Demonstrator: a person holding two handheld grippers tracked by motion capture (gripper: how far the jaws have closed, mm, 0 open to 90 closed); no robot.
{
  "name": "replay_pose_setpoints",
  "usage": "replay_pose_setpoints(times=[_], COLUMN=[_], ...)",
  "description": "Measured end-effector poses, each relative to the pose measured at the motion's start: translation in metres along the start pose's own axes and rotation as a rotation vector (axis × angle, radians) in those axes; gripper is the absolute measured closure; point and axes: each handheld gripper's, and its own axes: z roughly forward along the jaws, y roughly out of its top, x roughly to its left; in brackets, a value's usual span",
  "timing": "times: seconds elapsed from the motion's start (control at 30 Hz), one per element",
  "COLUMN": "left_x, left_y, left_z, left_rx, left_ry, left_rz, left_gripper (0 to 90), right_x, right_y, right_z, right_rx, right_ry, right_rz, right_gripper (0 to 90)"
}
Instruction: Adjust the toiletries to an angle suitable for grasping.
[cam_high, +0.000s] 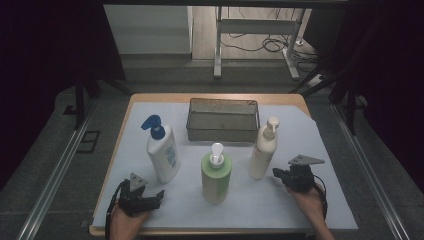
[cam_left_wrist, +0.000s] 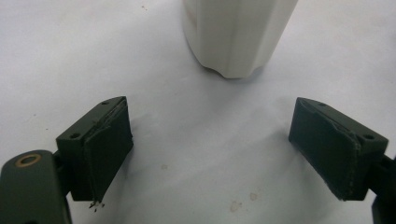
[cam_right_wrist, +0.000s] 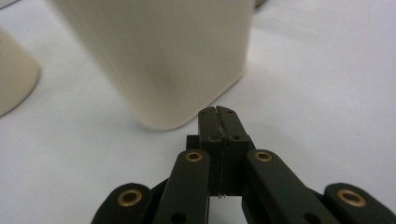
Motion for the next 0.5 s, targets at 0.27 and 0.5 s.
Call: replay_pose_setpoints(times=[0.27,0.5], left_x=[0.000,0.000], left_y=[0.000,0.000], left_z=[0.000,0.000], left_rx=[0.000,-0.001], left_ry=[0.000,0.000], left_rz=[0.000,0.000], left_gripper=[13.0,13.0], right_x=[0.024,0.043], right_y=[-0.009,-0.008], right_z=[-0.011,-0.009], right_rx=[0.000,-0.001], right_ry=[0.029,0.057], right_rz=[-0.034,-0.066], right_gripper=[90.0,90.0])
